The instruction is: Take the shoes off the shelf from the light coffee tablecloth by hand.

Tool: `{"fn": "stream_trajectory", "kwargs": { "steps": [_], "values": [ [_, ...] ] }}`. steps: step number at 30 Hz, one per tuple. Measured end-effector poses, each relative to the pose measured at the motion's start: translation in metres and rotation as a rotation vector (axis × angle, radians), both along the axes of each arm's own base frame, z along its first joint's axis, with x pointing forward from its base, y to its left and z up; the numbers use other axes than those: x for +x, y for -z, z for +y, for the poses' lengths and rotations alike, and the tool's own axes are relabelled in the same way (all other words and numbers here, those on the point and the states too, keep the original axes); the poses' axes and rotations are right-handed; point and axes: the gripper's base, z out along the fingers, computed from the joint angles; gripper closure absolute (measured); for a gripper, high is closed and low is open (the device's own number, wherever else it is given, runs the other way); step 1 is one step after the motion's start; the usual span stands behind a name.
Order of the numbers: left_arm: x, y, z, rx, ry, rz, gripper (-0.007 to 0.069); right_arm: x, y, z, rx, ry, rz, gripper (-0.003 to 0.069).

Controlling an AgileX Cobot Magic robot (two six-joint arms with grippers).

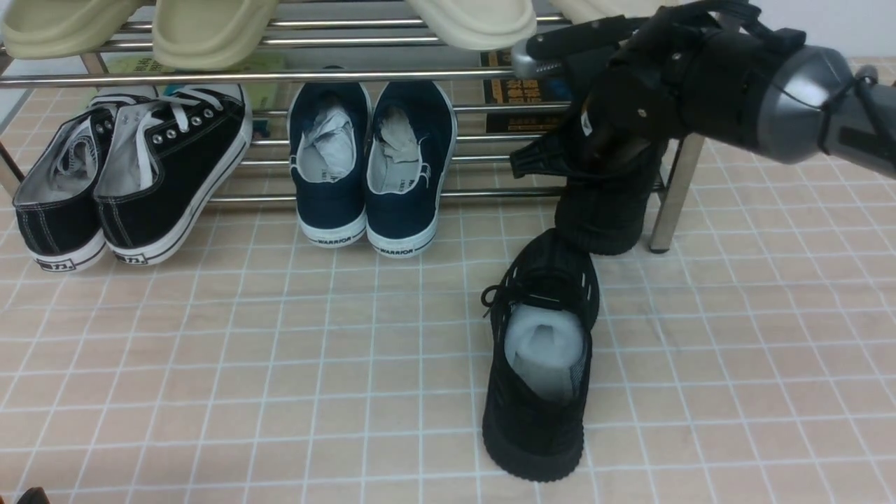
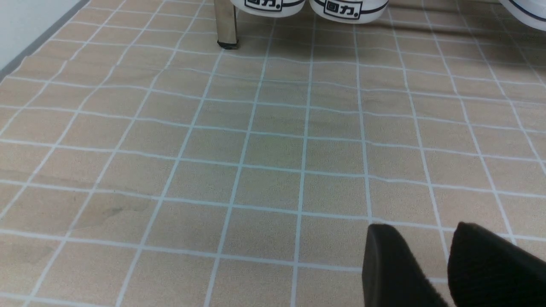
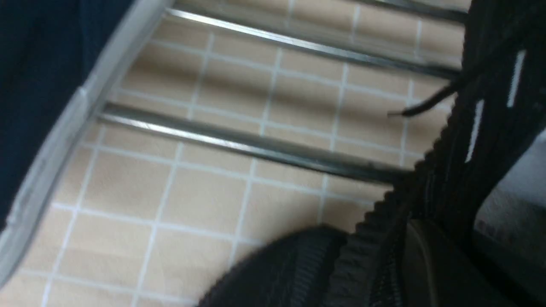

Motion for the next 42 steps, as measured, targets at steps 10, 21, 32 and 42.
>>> {"fn": "stream_trajectory", "kwargs": {
  "steps": [10, 21, 32, 42],
  "values": [
    [0.0, 0.0, 0.0, 0.0, 0.0, 0.0, 0.0384, -0.06, -0.072, -0.012, -0.031, -0.092, 0.101, 0.0658],
    [0.0, 0.0, 0.0, 0.0, 0.0, 0.0, 0.0384, -0.108, -0.106, -0.036, -0.071, -0.153, 0.234, 0.0657],
    [0.0, 0.0, 0.0, 0.013, -0.001, 0.0, 0.0384, -0.146, -0.062, -0.046, -0.027, -0.152, 0.446, 0.0655],
    [0.0, 0.0, 0.001, 0.021, -0.002, 0.0, 0.0384, -0.144, -0.044, -0.046, -0.029, -0.149, 0.425, 0.0652]
  ]
}}
